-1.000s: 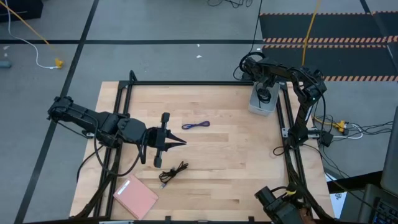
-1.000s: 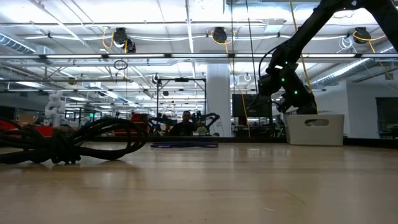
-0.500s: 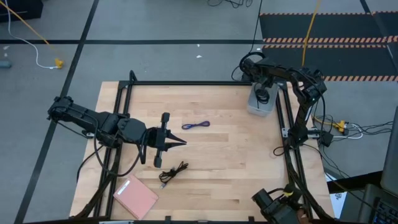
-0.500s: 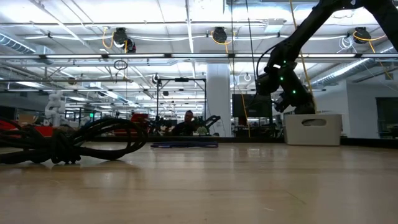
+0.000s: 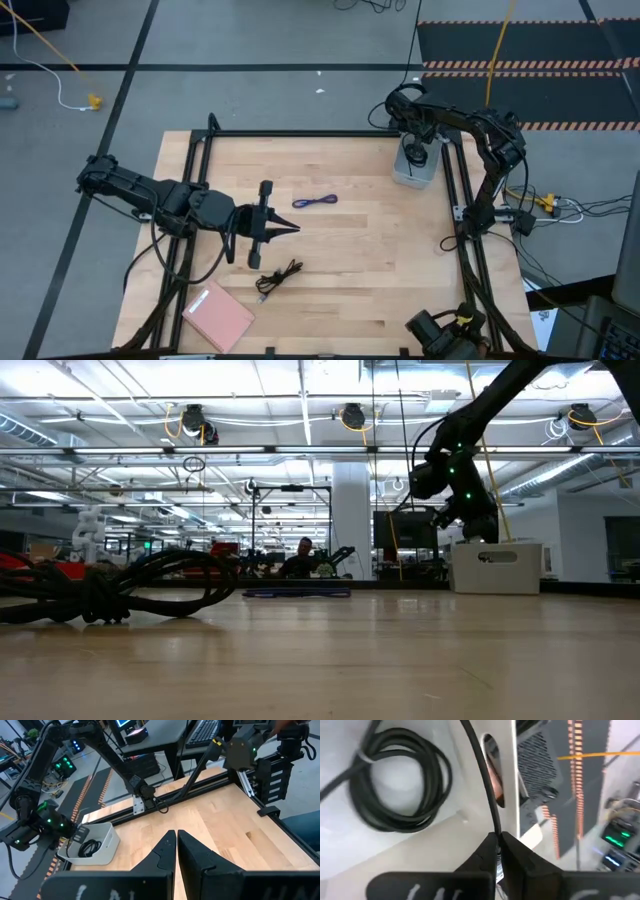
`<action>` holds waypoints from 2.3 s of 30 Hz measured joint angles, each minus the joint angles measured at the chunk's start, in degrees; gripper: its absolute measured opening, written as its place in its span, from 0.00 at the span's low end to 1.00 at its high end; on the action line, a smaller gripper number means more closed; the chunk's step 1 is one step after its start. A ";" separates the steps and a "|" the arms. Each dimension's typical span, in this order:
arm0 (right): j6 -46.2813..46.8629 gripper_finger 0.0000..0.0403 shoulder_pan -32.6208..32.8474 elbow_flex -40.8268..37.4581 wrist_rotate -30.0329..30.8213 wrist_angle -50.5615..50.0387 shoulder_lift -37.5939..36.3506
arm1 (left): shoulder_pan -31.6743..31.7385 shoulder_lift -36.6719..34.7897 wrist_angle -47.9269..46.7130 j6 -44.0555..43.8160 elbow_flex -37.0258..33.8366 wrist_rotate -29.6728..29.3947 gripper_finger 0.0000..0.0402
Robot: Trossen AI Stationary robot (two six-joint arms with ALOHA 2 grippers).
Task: Pick and place USB-C Cables
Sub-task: Adjust the black charger cable in the white bin, then adjust the white bin
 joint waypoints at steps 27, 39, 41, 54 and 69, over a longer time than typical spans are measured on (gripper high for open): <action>11.60 0.01 1.44 -6.05 -16.70 8.65 -0.33 | 0.00 0.00 0.19 -0.23 -0.02 0.02 0.05; 15.66 0.01 -0.19 -8.98 -7.43 9.53 -0.32 | 0.00 0.00 0.77 -0.01 -0.02 0.02 0.05; 16.78 0.01 -0.92 -8.98 -7.43 9.70 -0.31 | 0.00 0.00 0.89 0.04 -0.02 0.02 0.05; 20.14 0.16 -3.28 -8.98 -8.91 9.39 -1.88 | 0.00 0.00 0.81 0.04 -0.02 0.02 0.05; 22.57 0.38 5.45 -19.13 -25.91 9.35 -27.17 | 0.00 0.02 0.24 -1.32 -0.02 0.06 0.05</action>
